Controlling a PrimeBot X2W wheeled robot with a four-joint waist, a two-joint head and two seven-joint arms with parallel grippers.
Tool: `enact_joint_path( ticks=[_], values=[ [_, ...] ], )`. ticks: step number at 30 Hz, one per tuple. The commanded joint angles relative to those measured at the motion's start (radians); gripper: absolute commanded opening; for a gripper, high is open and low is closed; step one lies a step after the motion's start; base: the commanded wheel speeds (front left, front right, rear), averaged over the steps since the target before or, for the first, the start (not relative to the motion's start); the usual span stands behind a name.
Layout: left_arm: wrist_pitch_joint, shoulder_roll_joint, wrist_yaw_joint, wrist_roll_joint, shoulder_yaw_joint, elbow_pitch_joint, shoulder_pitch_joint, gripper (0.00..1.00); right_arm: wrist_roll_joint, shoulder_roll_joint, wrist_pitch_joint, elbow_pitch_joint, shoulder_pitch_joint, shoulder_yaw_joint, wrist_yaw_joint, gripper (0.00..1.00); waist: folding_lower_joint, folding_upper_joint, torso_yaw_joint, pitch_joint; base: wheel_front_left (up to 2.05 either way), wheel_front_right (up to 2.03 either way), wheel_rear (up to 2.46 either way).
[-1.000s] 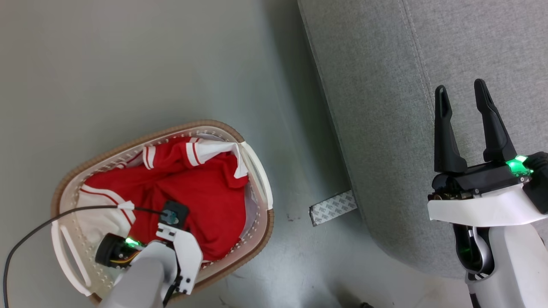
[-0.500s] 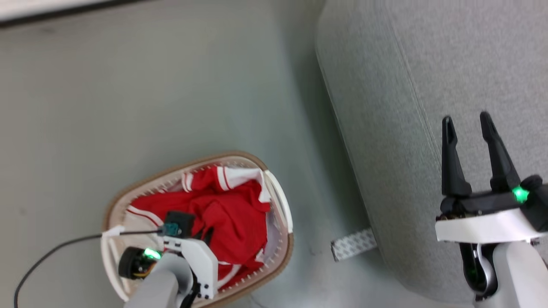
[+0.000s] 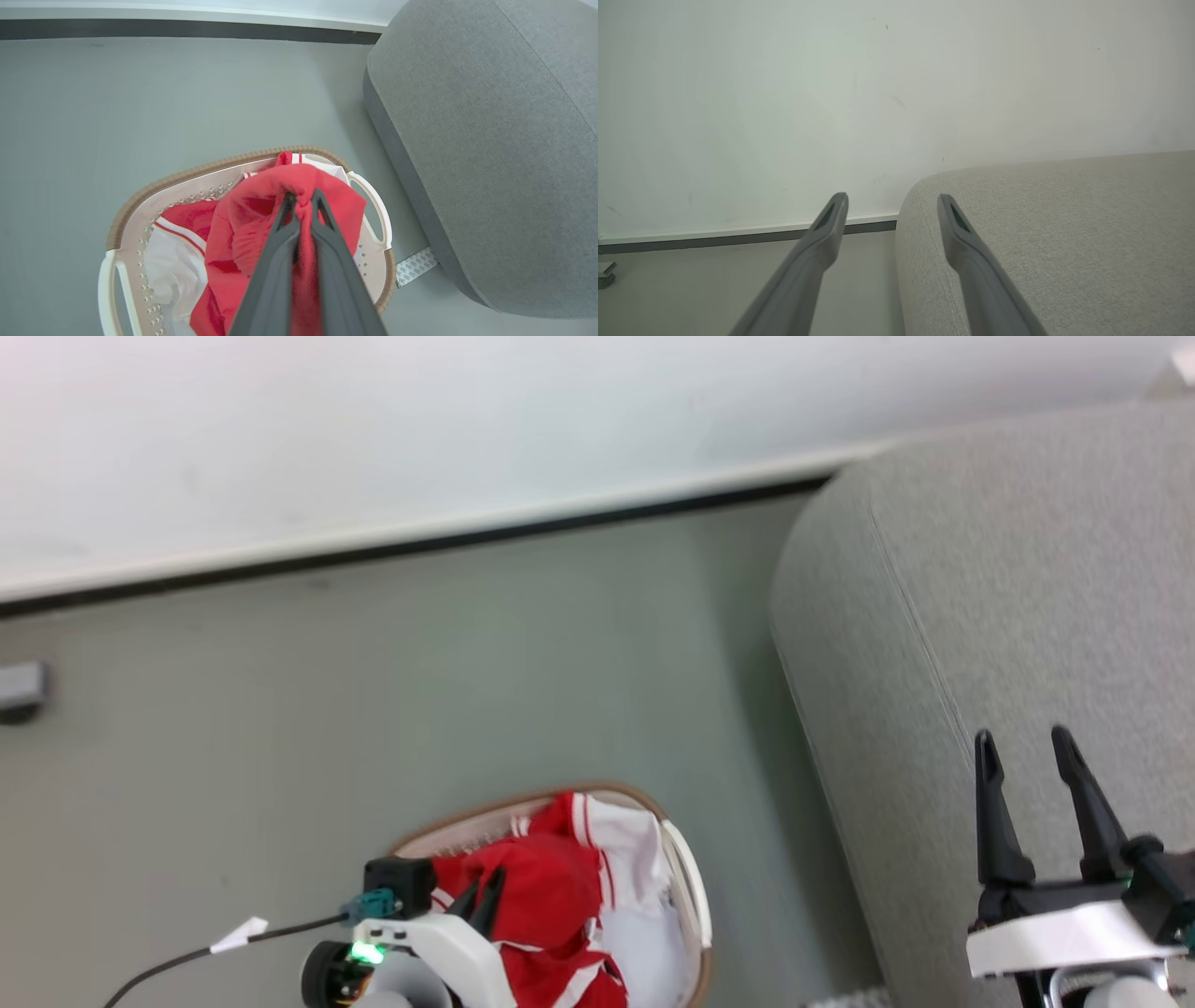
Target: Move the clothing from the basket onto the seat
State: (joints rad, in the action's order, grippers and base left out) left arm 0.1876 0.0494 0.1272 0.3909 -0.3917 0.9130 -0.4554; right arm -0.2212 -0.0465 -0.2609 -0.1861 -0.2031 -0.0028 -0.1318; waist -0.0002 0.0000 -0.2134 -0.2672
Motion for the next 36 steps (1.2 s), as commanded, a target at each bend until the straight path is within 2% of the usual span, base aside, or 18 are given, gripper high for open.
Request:
enact_joint_path(
  ticks=[1, 7, 14, 22, 28, 36],
  values=[
    [-0.008, 0.002, -0.003, 0.021, -0.006, -0.048, 0.033, 0.0, 0.015, -0.003, -0.002, -0.004, 0.034, -0.008, 0.002, 1.0, 0.0002, 0.0, 0.064, 0.095, 0.0, 0.0, 0.0],
    [-0.058, 0.009, -0.033, 0.043, -0.012, -0.242, 0.089, 0.0, 0.029, -0.003, -0.002, -0.017, 0.092, -0.021, 0.002, 1.0, 0.0002, 0.0, 0.096, 0.175, 0.0, 0.0, 0.0],
    [-0.163, 0.05, -0.085, 0.054, -0.005, -0.541, 0.153, 0.0, 0.036, -0.003, -0.002, -0.025, 0.145, -0.015, 0.002, 1.0, 0.0002, 0.0, 0.109, 0.251, 0.0, 0.0, 0.0],
    [-0.29, 0.098, -0.149, 0.042, 0.009, -0.849, 0.159, 0.0, 0.069, -0.003, -0.002, -0.012, 0.17, 0.009, 0.002, 1.0, 0.0002, 0.0, 0.106, 0.278, 0.0, 0.0, 0.0],
    [-0.335, 0.108, -0.173, 0.035, 0.017, -0.948, 0.122, 0.0, 0.097, -0.003, -0.002, 0.002, 0.167, 0.026, 0.002, 1.0, 0.0002, 0.0, 0.106, 0.281, 0.0, 0.0, 0.0],
    [-0.358, 0.101, -0.19, 0.042, 0.014, -1.009, 0.107, 0.0, 0.135, -0.01, -0.002, 0.028, 0.166, 0.065, 0.002, 1.0, 0.0002, 0.0, 0.1, 0.291, 0.0, 0.0, 0.0]
  ],
)
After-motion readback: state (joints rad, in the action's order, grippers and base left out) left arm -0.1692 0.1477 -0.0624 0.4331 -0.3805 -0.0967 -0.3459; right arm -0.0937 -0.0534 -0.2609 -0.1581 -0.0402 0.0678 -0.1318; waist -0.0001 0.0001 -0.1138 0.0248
